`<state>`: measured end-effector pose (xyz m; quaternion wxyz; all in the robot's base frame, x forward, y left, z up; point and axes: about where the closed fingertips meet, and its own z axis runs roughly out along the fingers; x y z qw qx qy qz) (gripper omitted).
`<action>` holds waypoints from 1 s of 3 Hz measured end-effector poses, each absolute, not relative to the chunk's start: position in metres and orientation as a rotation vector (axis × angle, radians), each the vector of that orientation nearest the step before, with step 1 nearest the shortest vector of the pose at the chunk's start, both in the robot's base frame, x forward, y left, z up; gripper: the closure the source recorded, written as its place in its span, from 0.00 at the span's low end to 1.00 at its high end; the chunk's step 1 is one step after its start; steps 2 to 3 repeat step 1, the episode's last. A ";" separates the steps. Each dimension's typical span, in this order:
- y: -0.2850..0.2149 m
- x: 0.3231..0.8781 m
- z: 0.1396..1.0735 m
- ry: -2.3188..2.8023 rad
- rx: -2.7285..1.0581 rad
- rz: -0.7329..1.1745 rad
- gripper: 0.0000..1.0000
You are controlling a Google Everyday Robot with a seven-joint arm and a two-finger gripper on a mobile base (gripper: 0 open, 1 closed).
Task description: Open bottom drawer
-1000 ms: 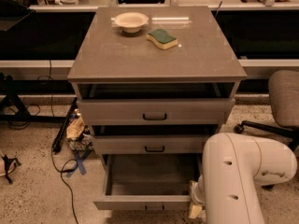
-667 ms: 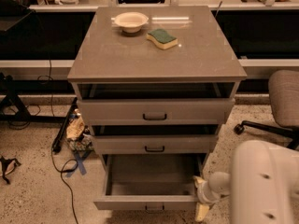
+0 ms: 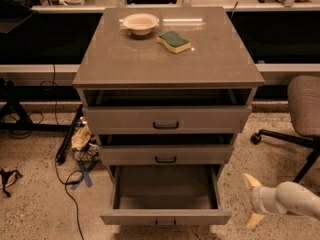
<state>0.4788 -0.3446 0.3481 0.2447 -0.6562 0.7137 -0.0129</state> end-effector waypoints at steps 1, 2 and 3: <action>-0.385 0.470 0.403 1.917 -1.720 -0.111 0.00; -0.385 0.470 0.403 1.917 -1.720 -0.111 0.00; -0.385 0.470 0.403 1.917 -1.720 -0.111 0.00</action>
Offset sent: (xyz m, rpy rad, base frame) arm 0.0000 0.0000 0.0000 0.0000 0.0000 0.0000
